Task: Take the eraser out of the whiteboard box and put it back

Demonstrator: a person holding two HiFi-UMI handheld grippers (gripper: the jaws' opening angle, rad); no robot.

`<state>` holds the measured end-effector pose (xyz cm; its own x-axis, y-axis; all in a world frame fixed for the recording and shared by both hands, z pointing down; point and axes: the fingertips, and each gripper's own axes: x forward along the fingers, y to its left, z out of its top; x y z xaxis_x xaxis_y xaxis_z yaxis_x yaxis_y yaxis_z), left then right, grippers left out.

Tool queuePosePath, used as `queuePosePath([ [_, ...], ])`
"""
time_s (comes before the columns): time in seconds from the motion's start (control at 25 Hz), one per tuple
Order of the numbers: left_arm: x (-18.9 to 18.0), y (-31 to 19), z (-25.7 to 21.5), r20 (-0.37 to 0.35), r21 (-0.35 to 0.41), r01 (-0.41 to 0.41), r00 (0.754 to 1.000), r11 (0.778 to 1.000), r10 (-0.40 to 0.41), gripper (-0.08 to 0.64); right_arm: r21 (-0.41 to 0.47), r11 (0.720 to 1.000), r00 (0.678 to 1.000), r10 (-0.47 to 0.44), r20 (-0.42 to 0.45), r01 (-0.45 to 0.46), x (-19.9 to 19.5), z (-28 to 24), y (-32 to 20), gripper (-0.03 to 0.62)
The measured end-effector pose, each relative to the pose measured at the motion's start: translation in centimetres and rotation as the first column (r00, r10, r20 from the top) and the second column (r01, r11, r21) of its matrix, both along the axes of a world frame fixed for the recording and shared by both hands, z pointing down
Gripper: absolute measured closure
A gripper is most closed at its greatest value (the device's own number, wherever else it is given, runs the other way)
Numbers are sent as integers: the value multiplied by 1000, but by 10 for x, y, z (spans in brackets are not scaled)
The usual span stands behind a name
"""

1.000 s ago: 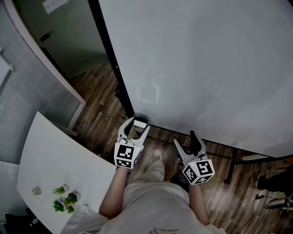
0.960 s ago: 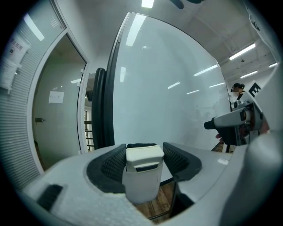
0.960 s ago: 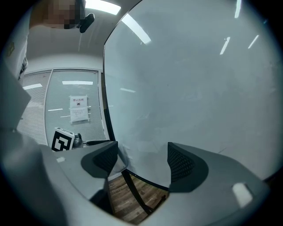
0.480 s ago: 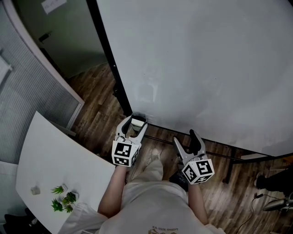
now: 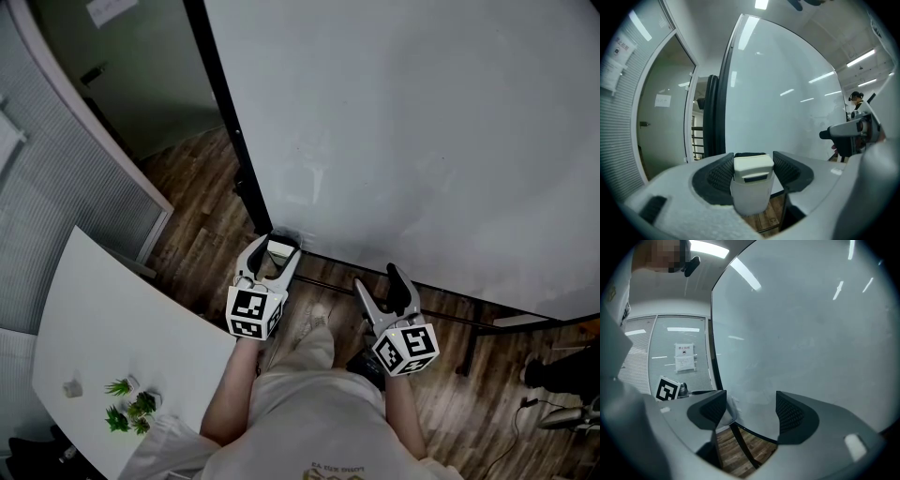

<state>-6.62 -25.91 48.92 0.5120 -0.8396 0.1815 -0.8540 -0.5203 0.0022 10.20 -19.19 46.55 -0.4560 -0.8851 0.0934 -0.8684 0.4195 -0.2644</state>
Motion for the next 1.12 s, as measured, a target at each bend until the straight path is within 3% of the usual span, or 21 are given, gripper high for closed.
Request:
queuePosePath([
  [1.12, -4, 16, -25, -43, 35, 11, 999, 999, -10, 301, 32, 999, 1000, -18, -9, 19, -10, -14, 16, 272],
])
